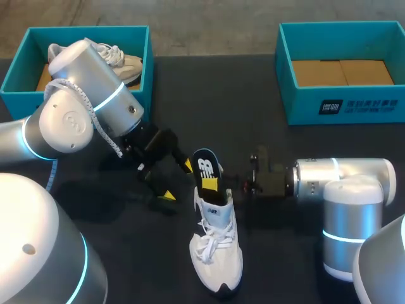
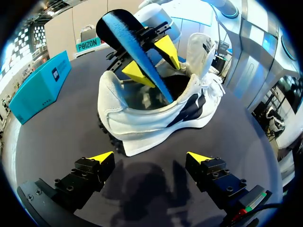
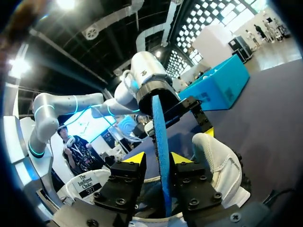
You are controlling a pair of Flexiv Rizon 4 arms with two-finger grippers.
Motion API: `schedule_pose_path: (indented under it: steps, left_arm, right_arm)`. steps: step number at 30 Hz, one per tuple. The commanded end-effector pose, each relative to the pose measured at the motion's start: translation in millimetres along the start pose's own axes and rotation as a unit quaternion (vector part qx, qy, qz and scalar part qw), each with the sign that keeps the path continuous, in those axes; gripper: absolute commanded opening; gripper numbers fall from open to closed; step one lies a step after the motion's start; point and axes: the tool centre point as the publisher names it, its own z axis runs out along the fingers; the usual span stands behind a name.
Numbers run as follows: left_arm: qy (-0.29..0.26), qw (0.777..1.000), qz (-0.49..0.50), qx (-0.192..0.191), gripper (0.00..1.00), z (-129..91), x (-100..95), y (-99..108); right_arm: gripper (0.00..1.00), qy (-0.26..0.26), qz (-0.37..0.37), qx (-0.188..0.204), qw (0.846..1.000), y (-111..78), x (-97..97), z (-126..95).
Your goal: Take the shoe out of the shoebox, open the shoe tongue, remove and reinsert the insole, then place the shoe into the shoebox
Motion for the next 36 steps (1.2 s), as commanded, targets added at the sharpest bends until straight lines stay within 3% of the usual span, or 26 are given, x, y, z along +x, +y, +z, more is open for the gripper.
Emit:
schedule_pose_path:
  steps: [1,2,10,21,29,32,36]
  left_arm:
    - [0.000,1.000,0.000,-0.002,1.00,1.0,0.1,-0.4]
    - [0.000,1.000,0.000,-0.002,1.00,1.0,0.1,-0.4]
    - [0.000,1.000,0.000,-0.002,1.00,1.0,0.1,-0.4]
    - [0.000,1.000,0.000,-0.002,1.00,1.0,0.1,-0.4]
    - [0.000,1.000,0.000,-0.002,1.00,1.0,0.1,-0.4]
    - [0.000,1.000,0.000,-0.002,1.00,1.0,0.1,-0.4]
    - [0.000,1.000,0.000,-0.002,1.00,1.0,0.1,-0.4]
  right_arm:
    - [0.08,-0.002,-0.002,-0.011,1.000,-1.8,1.0,-0.1]
    - [0.00,-0.002,-0.002,-0.012,1.000,-1.7,0.7,-0.2]
    - [0.00,0.002,0.008,-0.015,1.000,-4.4,-3.3,0.9]
    - [0.00,-0.007,0.047,0.004,0.999,-26.5,-4.8,-0.1]
    - [0.00,-0.014,0.064,0.010,0.998,-32.4,-3.5,-2.9]
    - [0.34,-0.017,0.055,0.010,0.998,-26.8,0.8,-4.1]
    - [0.36,-0.021,0.041,0.009,0.999,-18.9,4.6,-4.6]
